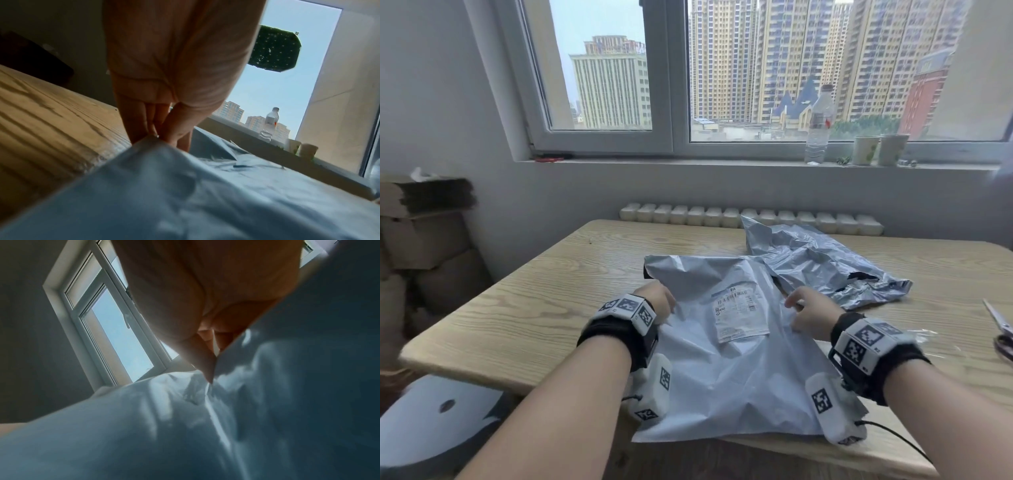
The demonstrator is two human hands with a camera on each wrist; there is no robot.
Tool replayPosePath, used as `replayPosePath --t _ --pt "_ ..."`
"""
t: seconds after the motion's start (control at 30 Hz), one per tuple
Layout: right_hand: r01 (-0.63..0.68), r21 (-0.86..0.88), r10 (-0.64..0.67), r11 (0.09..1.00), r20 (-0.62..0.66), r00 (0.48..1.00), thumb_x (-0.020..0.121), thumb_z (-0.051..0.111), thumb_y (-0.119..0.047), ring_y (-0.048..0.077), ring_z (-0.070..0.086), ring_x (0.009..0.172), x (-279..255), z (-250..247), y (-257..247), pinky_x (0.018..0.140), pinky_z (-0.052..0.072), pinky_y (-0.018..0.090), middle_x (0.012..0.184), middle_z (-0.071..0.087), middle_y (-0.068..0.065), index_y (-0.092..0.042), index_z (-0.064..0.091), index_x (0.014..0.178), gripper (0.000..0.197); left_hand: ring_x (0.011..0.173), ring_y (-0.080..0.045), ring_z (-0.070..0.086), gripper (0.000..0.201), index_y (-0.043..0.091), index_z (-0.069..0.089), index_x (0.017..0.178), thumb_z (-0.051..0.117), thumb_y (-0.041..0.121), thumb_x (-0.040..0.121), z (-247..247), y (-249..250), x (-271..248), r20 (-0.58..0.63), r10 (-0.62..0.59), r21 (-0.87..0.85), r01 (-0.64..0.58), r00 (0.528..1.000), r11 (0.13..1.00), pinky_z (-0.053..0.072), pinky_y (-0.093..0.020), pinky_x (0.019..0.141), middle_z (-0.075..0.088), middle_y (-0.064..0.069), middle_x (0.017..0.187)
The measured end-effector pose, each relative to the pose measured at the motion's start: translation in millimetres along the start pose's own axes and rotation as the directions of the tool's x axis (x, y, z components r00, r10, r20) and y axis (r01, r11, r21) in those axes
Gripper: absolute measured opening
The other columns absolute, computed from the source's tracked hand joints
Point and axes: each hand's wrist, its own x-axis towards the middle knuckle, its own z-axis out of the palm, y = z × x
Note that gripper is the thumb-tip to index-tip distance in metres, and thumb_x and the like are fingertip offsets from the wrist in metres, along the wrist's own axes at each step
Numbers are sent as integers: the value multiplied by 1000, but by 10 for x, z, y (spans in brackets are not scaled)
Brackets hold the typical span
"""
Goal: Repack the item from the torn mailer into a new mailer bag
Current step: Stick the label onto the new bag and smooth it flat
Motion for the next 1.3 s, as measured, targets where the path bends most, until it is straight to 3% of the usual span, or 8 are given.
replayPosePath --t 0.2,0.33,0.5,0.63,0.73,1.07,1.2,1.3 --pt "117 194 -117 974 -9 993 80 73 -13 7 47 57 -4 -80 -119 40 36 10 74 56 -3 -21 67 81 10 105 -25 64 32 24 70 110 59 4 87 -423 -281 39 -136 -94 -203 65 986 977 52 -30 89 66 -8 122" --pt "74 284 -109 956 107 988 85 69 -22 15 58 60 -5 21 -293 45 51 24 89 62 3 -23 58 125 41 135 -24 42 74 20 34 148 65 46 86 -560 -57 -10 27 -41 193 35 999 981 36 -35 110 41 -4 151" --pt "101 205 -148 973 231 962 75 80 -25 12 58 61 3 146 -457 44 50 22 87 55 1 -33 33 145 86 146 -17 23 101 29 19 153 66 68 73 -415 383 -57 277 188 96 -222 942 970 19 -38 120 20 6 160" --pt "106 166 -136 980 181 974 73 81 -20 13 62 64 97 236 -536 45 52 23 88 53 -3 -28 33 146 88 132 -14 41 96 25 29 149 73 60 72 -173 637 -65 355 232 74 -275 905 959 30 -29 110 37 6 152" --pt "98 172 -127 980 163 979 72 80 -13 16 66 66 199 279 -554 54 57 29 87 61 1 -27 38 143 84 110 -13 56 97 28 45 132 83 66 52 -79 692 9 355 207 42 -236 912 971 42 -30 101 58 6 132" --pt "33 411 -39 911 6 999 85 57 6 22 67 67 645 231 -721 73 61 40 84 63 9 -20 67 111 38 136 -27 39 104 28 27 148 74 66 63 -351 612 304 21 147 428 -142 989 893 38 -50 107 35 -3 152" --pt "53 266 -42 963 -48 998 84 63 -9 23 68 84 693 193 -716 79 59 37 91 66 1 -26 73 85 20 141 -23 33 130 23 20 153 71 82 49 -486 460 359 276 19 323 -112 961 940 29 -41 115 29 1 157" --pt "53 54 -55 997 30 998 83 61 -13 24 67 92 639 211 -716 80 58 34 92 64 0 -28 71 79 19 144 -25 27 137 26 4 155 78 74 50 -486 404 242 422 -68 371 -104 904 923 28 -42 117 17 0 161"
